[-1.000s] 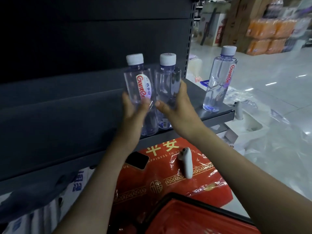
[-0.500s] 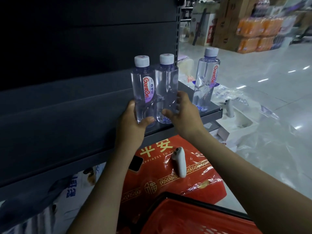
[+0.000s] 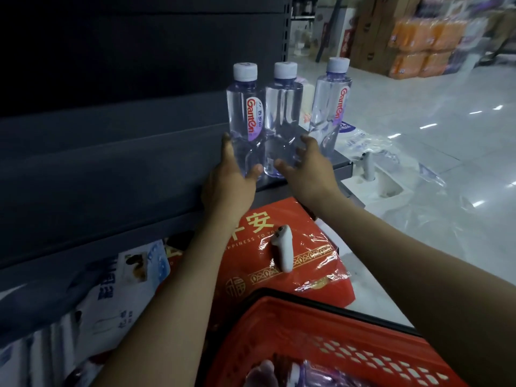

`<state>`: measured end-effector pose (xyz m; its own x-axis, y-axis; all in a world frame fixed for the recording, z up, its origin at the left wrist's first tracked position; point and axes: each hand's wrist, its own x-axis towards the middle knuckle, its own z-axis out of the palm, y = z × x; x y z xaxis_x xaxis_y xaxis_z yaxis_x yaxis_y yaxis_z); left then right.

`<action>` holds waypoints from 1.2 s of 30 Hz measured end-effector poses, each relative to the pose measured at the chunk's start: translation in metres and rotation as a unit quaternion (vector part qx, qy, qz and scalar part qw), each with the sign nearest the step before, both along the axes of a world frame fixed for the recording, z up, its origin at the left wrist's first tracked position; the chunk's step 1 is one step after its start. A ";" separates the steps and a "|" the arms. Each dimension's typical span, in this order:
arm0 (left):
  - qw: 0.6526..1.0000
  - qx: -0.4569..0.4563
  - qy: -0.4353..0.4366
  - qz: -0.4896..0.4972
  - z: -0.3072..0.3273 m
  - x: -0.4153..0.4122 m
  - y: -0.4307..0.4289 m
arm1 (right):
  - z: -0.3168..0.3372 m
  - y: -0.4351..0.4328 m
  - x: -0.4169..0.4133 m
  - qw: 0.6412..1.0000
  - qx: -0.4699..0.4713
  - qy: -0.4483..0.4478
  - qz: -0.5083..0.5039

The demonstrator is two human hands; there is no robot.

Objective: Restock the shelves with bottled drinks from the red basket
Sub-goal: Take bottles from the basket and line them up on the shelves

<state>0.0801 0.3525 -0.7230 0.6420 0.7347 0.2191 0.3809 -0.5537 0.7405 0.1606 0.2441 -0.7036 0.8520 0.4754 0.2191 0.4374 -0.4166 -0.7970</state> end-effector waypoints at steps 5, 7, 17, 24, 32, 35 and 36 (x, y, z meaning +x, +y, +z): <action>0.999 0.037 -0.003 0.015 0.002 -0.023 -0.024 | 0.009 -0.051 -0.035 0.990 -0.115 -0.069 0.047; 0.995 0.101 0.006 0.000 -0.004 -0.043 -0.050 | 0.003 -0.078 -0.053 0.978 -0.163 -0.111 0.070; 0.905 0.042 0.273 -0.323 -0.125 -0.175 -0.179 | -0.094 -0.231 -0.151 0.924 -0.356 0.046 0.128; 0.794 0.117 0.424 -0.419 -0.221 -0.213 -0.204 | -0.197 -0.294 -0.166 0.819 -0.524 0.168 0.165; 0.850 -0.351 0.355 -0.168 -0.224 -0.128 -0.208 | -0.248 -0.283 -0.184 0.777 -0.581 0.017 0.241; 0.783 -0.557 0.275 0.010 -0.237 -0.095 -0.222 | -0.256 -0.279 -0.184 0.784 -0.580 0.008 0.221; 0.767 -0.586 0.257 0.042 -0.242 -0.087 -0.225 | -0.257 -0.279 -0.183 0.792 -0.571 0.013 0.217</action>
